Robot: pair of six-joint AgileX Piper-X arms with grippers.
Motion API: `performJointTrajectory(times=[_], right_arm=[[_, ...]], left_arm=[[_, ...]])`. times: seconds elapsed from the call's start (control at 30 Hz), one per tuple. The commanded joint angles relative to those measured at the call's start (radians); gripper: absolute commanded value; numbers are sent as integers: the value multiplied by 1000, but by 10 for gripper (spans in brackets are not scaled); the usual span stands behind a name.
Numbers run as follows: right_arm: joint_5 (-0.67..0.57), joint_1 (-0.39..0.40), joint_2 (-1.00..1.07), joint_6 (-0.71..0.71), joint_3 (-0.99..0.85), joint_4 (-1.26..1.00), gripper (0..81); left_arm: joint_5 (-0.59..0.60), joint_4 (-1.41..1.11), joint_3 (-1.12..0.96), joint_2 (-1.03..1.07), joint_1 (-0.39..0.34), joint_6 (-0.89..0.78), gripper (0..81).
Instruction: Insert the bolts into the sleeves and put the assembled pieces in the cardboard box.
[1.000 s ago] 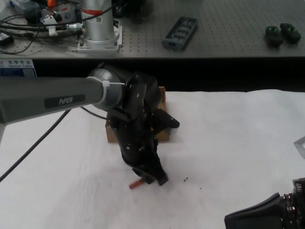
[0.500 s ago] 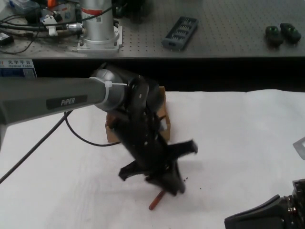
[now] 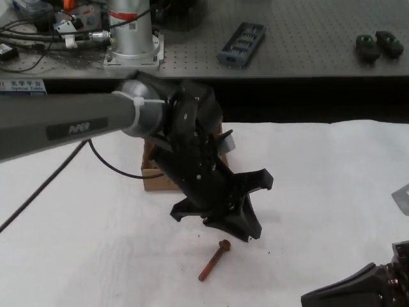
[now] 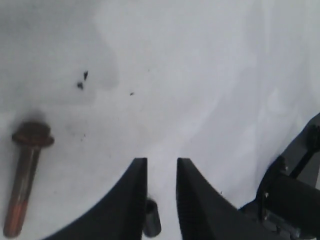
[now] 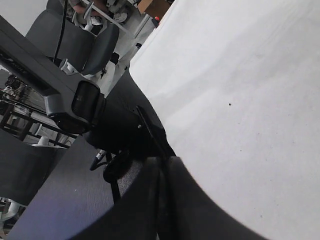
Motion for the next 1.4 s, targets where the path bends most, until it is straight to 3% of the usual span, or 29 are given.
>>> performJointTrajectory(times=[0.0, 0.1, 0.4, 0.63, 0.8, 1.07, 1.37], right_arm=[[-15, -1, -8, 40, -6, -45, 52], [-11, -1, -26, 91, -18, -101, 52], [104, -3, -130, 153, -85, -120, 52], [205, -3, -200, 158, -155, -27, 52], [250, -7, -201, 140, -194, 63, 52], [420, -82, -201, 44, -273, 235, 52], [470, -166, -251, 3, -323, 260, 52]], left_arm=[[-76, 181, -11, -52, -22, 42, 294], [-174, 226, -11, -69, -39, 36, 417], [-190, 234, -9, -73, -121, -24, 357], [-320, 236, -9, -73, -198, -57, 357], [-383, 251, 26, -73, -216, -19, 357], [-355, 197, 131, -73, -250, -33, 357], [-365, 114, 131, -75, -324, -153, 357]])
